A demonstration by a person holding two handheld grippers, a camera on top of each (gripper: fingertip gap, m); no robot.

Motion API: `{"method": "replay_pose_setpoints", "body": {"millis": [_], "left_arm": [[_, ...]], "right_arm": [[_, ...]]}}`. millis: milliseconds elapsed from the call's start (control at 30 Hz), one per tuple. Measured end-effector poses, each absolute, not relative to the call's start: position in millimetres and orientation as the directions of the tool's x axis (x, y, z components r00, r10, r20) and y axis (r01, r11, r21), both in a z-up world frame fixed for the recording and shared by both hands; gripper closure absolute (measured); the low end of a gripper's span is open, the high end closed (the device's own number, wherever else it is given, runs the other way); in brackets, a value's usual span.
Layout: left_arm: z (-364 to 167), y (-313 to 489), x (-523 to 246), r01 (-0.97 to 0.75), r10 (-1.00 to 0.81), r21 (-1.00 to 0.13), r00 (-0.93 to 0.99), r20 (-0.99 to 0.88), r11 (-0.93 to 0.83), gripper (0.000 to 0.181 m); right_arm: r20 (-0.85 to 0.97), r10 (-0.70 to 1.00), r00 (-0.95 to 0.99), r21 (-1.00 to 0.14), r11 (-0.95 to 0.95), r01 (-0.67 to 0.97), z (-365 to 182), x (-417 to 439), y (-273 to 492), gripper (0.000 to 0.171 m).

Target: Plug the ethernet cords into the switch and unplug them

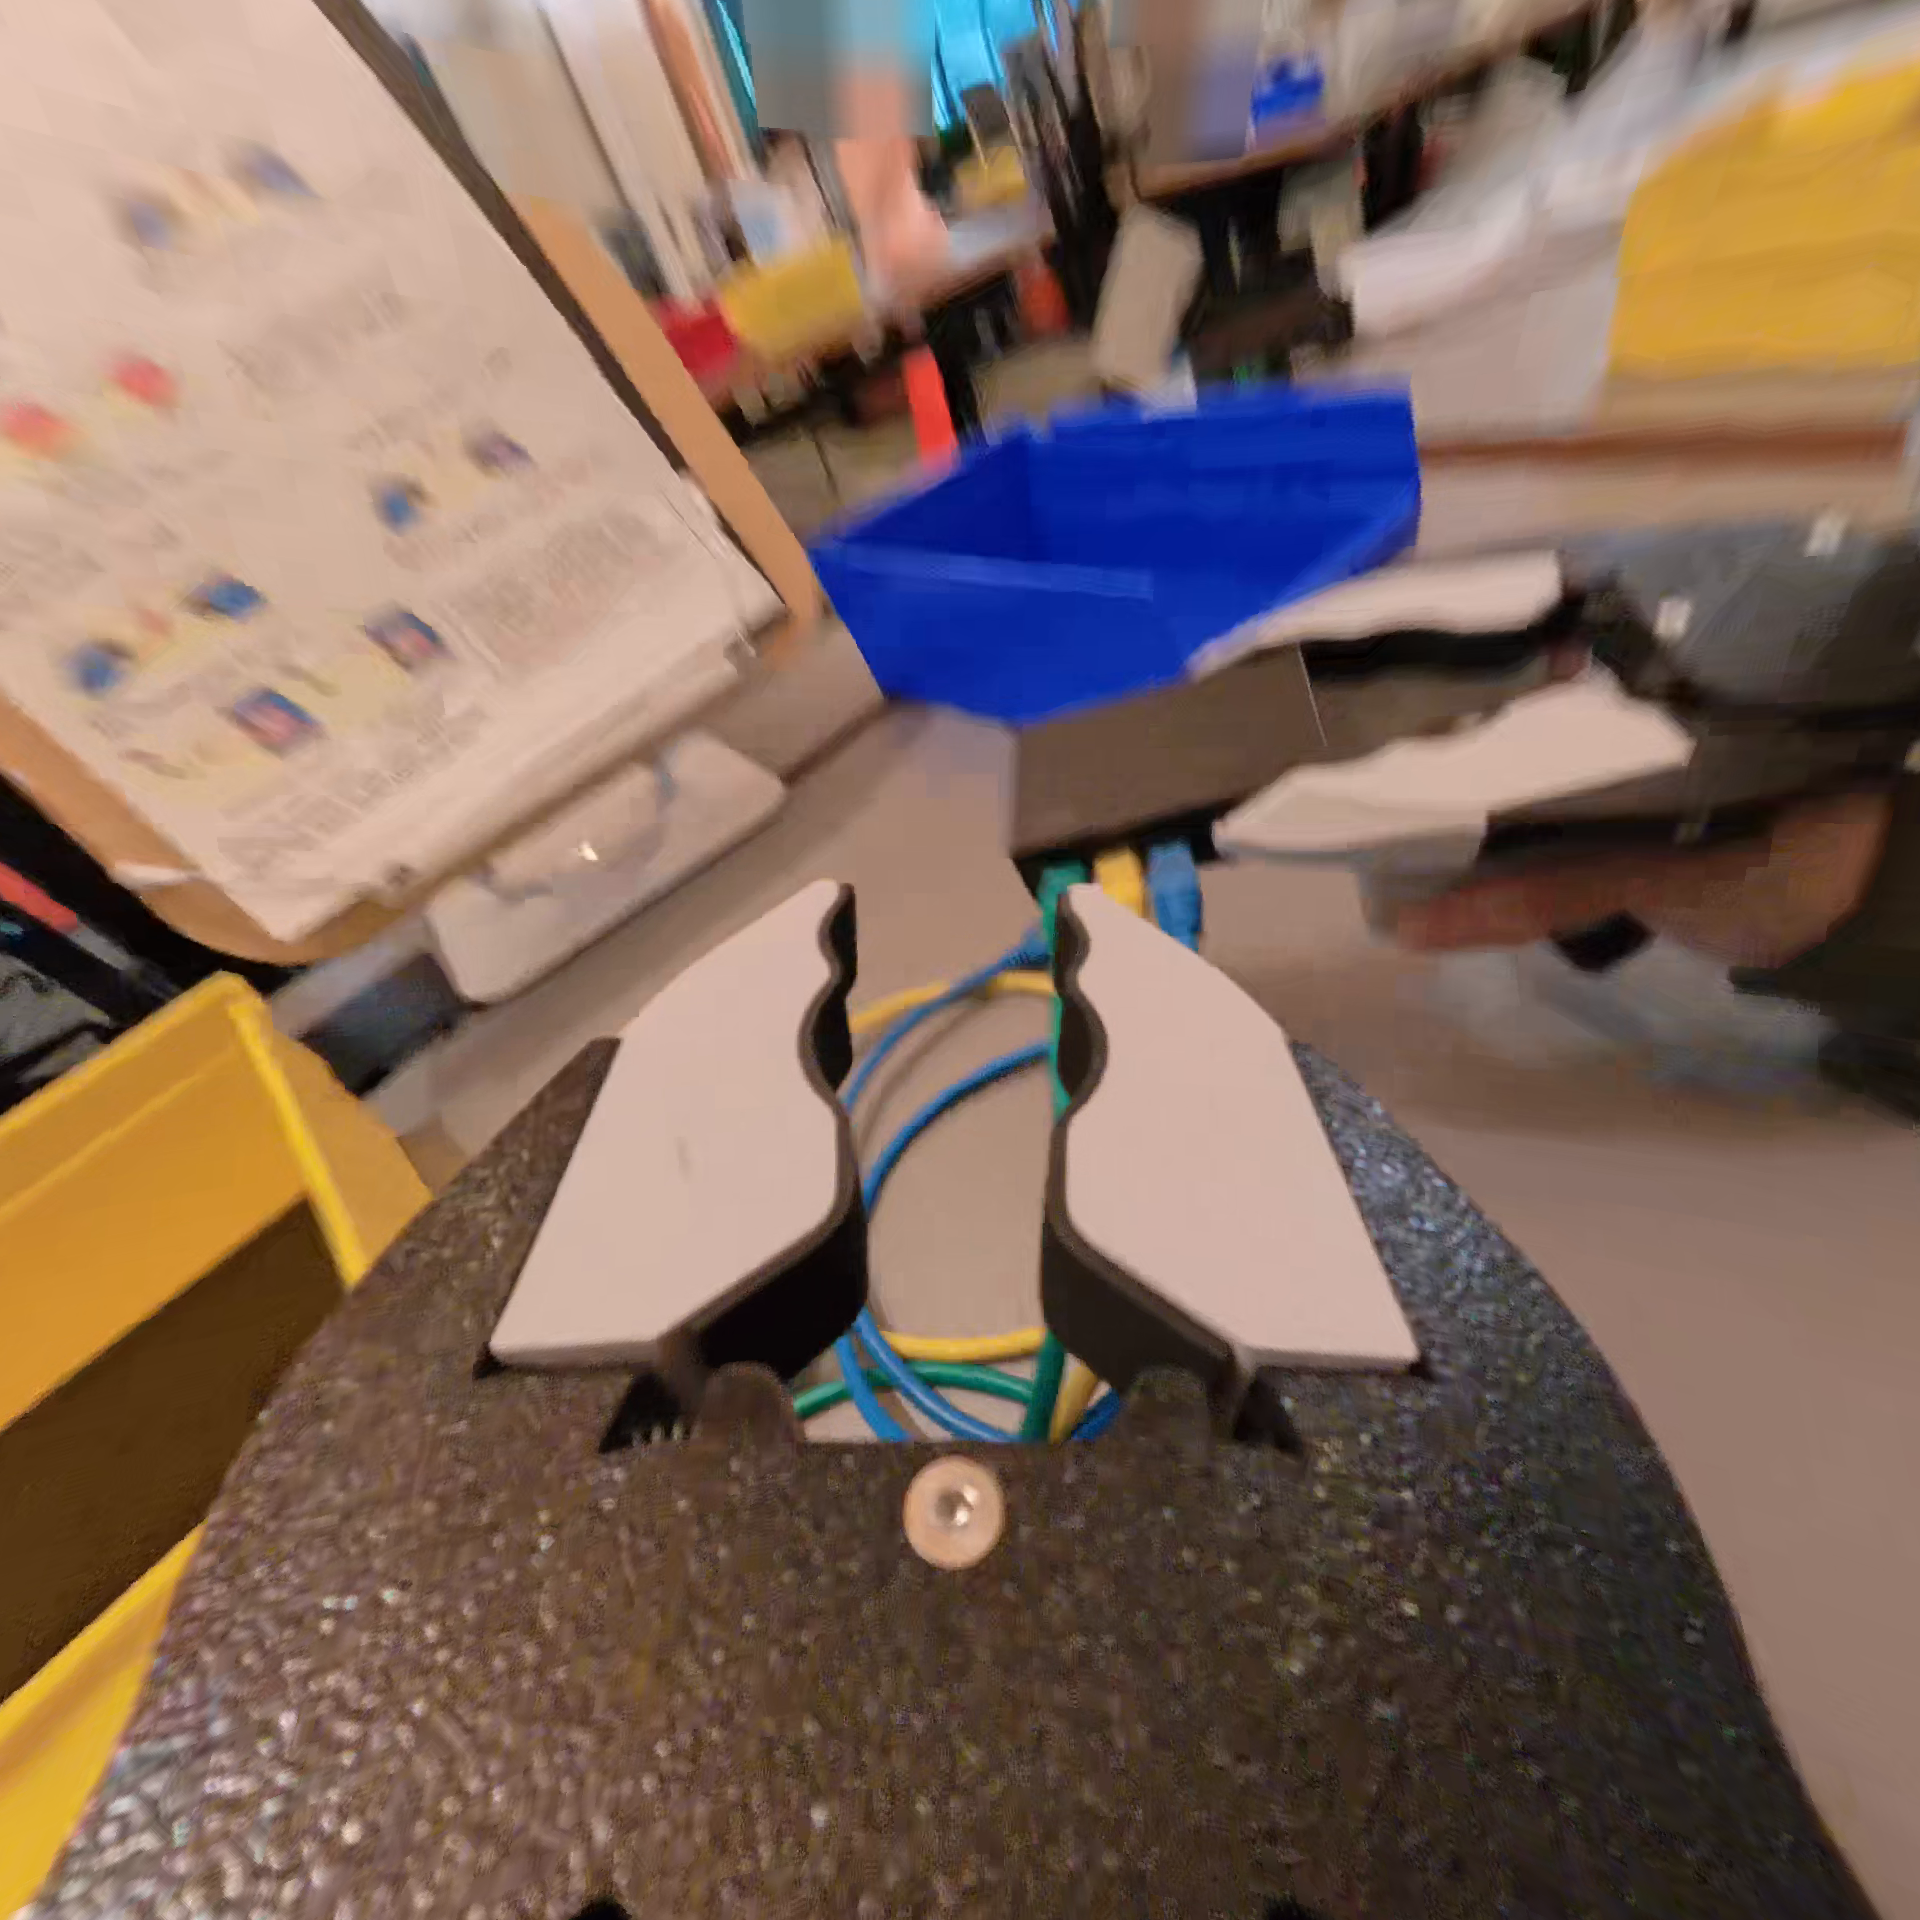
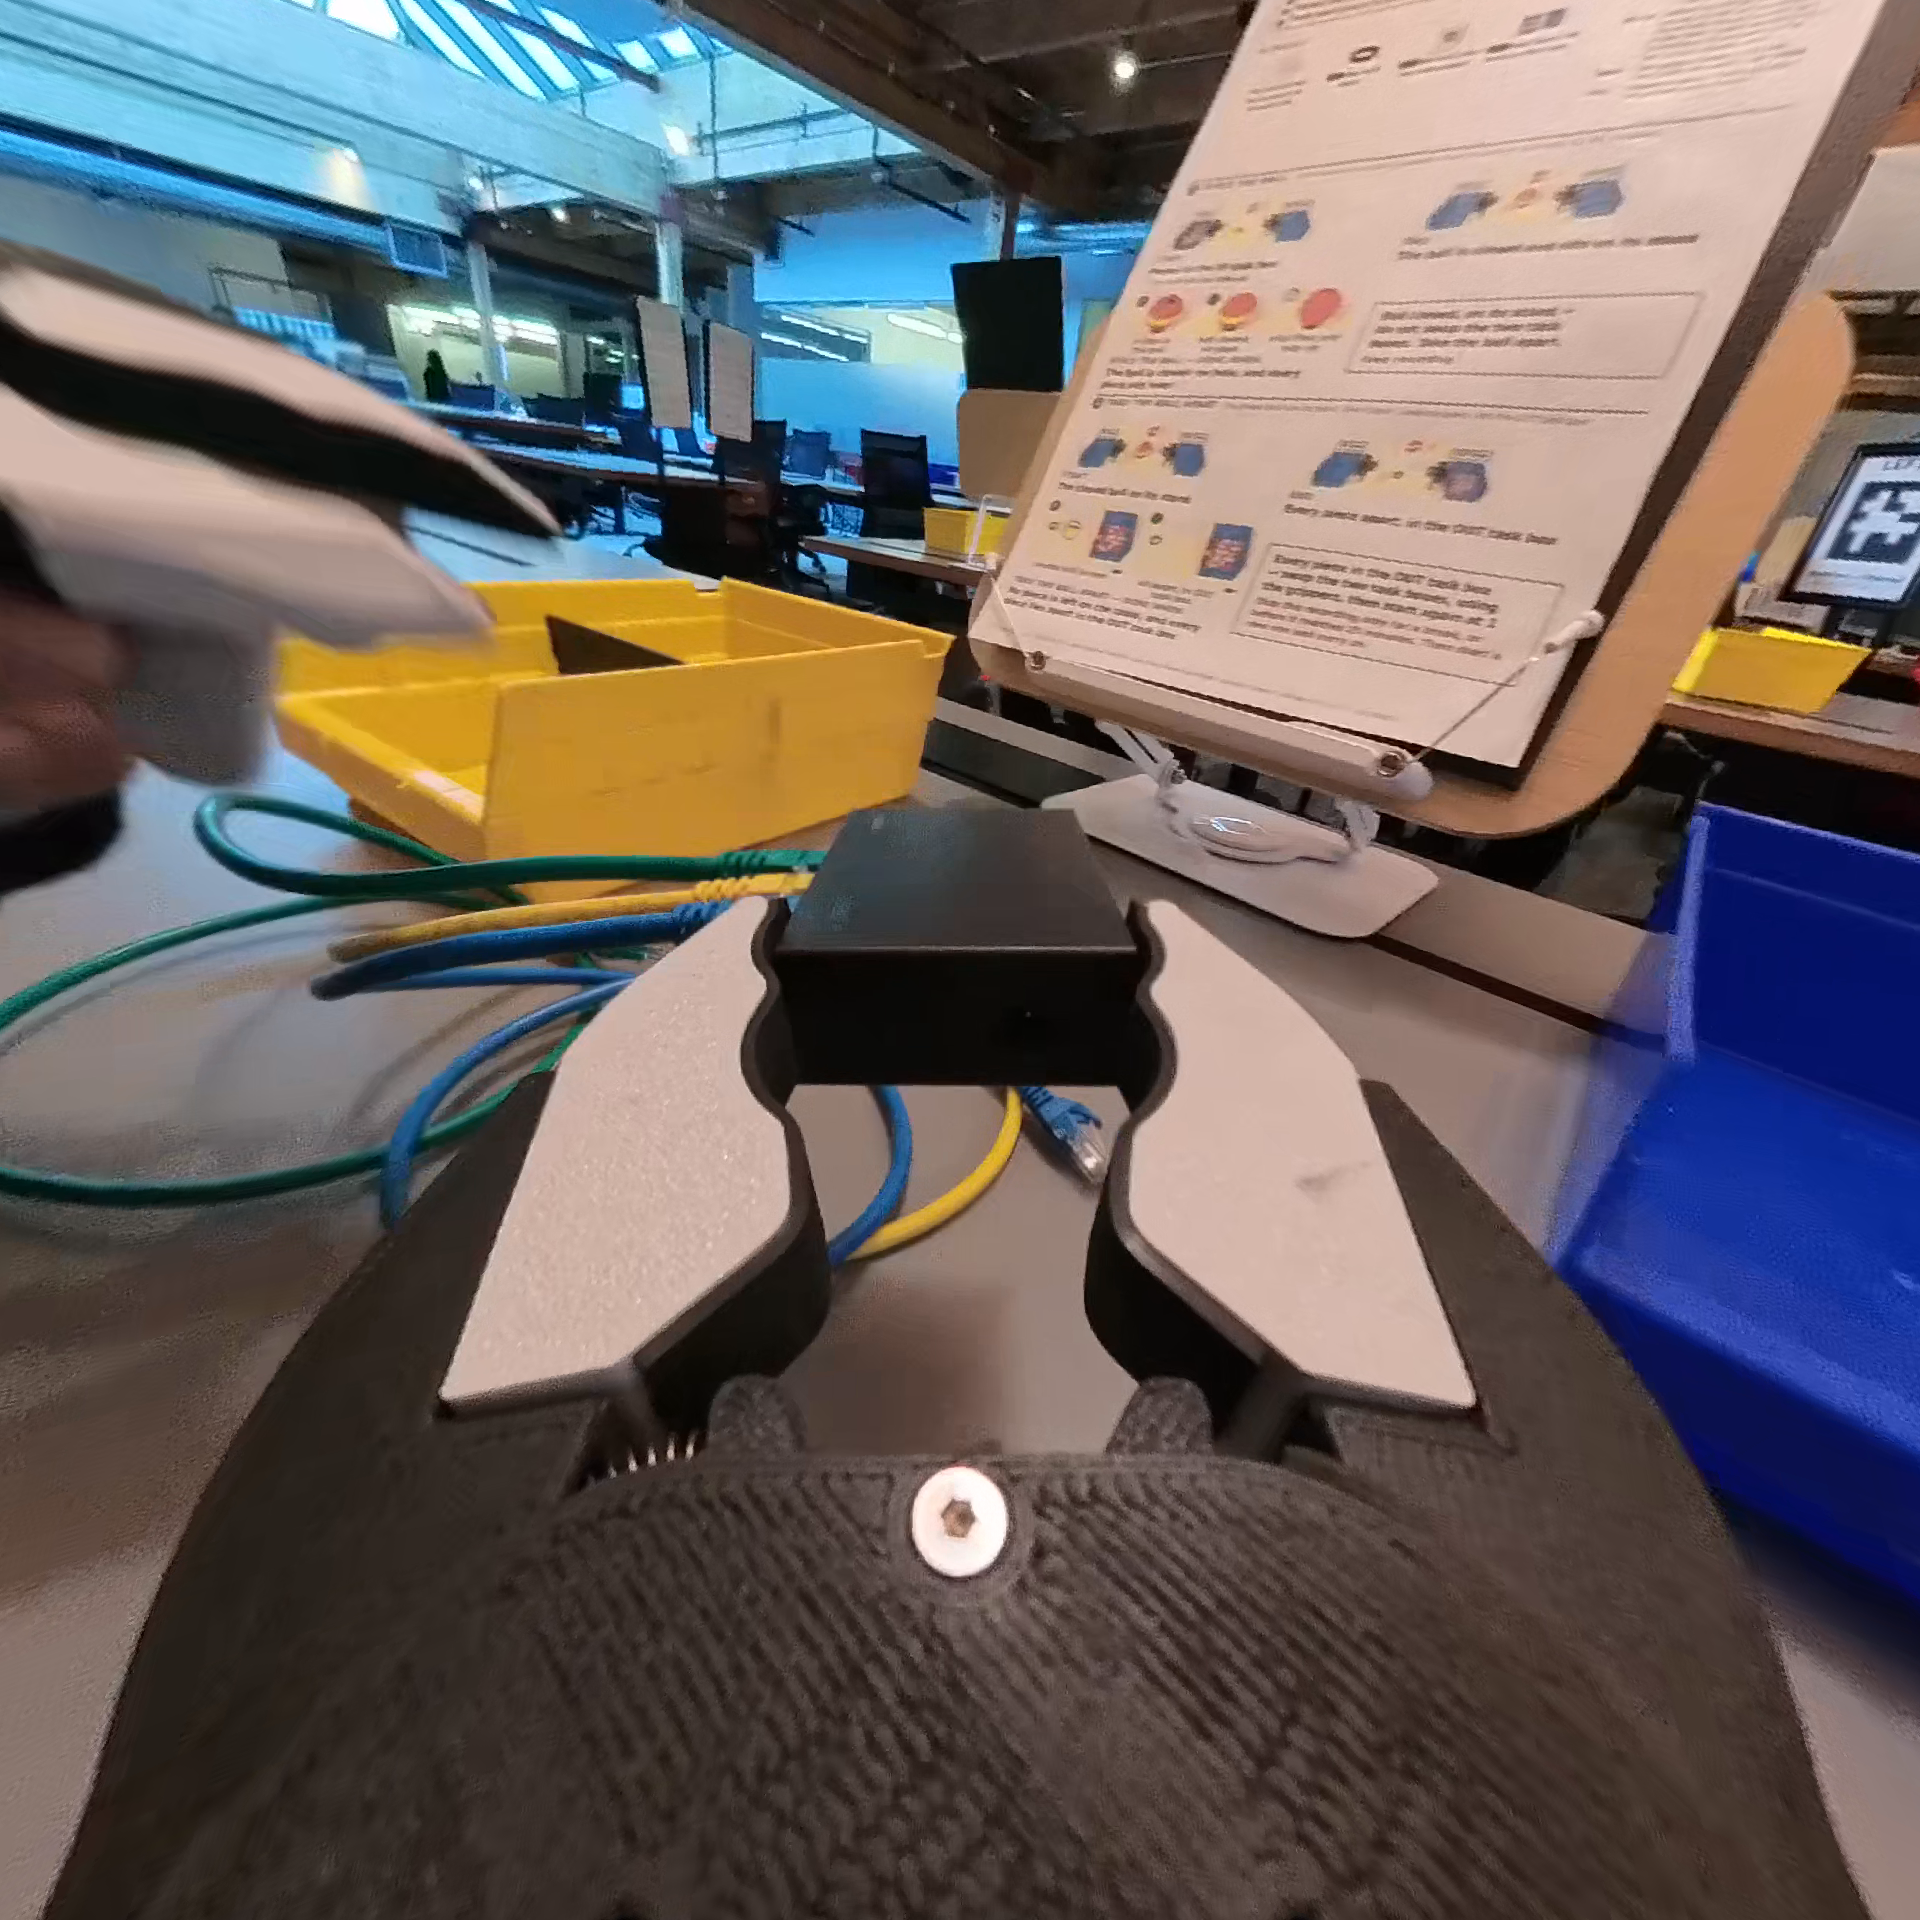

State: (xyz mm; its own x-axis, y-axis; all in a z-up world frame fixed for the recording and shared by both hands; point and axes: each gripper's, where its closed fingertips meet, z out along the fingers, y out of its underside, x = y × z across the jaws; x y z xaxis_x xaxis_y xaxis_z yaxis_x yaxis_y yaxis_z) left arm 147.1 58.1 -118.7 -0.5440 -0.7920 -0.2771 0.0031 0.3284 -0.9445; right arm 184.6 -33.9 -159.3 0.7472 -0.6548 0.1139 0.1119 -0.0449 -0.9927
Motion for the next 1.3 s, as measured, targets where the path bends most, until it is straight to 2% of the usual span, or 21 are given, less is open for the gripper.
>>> {"method": "replay_pose_setpoints", "body": {"millis": [100, 267, 433, 533, 600, 800, 1000, 1133, 1300], "left_arm": [[-92.4, 83.2, 133.9, 0.049, -0.821, -0.966, -0.516, -0.244, 0.255, 0.146], [-142.4, 146.5, 134.8, -0.163, -0.847, -0.941, -0.500, -0.179, 0.296, 0.126], [-169.2, 194.6, 140.0, -0.225, -0.904, -0.968, -0.427, -0.007, 0.113, 0.120], [-158.8, 203.0, 138.6, -0.134, -0.906, -0.991, -0.421, 0.046, 0.012, 0.118], [-160.4, 207.4, 139.7, -0.108, -0.910, -0.994, -0.414, 0.036, 0.010, 0.118], [-198.9, 196.8, 143.3, -0.189, -0.888, -0.981, -0.458, 0.051, 0.041, 0.117], [-197.7, 191.2, 140.7, -0.176, -0.869, -0.983, -0.493, 0.040, 0.055, 0.121], [-199.2, 189.2, 140.5, -0.185, -0.863, -0.981, -0.504, 0.039, 0.064, 0.121], [-197.7, 190.5, 140.0, -0.189, -0.858, -0.981, -0.510, 0.065, 0.038, 0.125]], "right_arm": [[0.057, -0.675, 0.736, -0.996, 0.016, 0.092, -154.9, 190.3, -47.5, 0.109], [0.153, -0.689, 0.708, -0.978, -0.004, 0.208, -108.1, 186.2, -60.2, 0.109], [0.288, -0.675, 0.679, -0.942, -0.070, 0.329, -44.3, 194.4, -59.3, 0.109], [0.361, -0.678, 0.640, -0.915, -0.124, 0.384, -8.1, 210.9, -62.4, 0.109], [0.392, -0.686, 0.613, -0.897, -0.138, 0.419, 19.2, 220.2, -68.0, 0.109], [0.445, -0.733, 0.515, -0.855, -0.176, 0.489, 110.2, 250.3, -92.4, 0.109], [0.460, -0.808, 0.368, -0.836, -0.254, 0.486, 182.9, 304.2, -146.8, 0.109], [0.504, -0.816, 0.285, -0.830, -0.366, 0.420, 174.5, 344.4, -181.2, 0.109], [0.522, -0.822, 0.229, -0.848, -0.471, 0.243, 87.7, 385.6, -215.9, 0.109]]}}
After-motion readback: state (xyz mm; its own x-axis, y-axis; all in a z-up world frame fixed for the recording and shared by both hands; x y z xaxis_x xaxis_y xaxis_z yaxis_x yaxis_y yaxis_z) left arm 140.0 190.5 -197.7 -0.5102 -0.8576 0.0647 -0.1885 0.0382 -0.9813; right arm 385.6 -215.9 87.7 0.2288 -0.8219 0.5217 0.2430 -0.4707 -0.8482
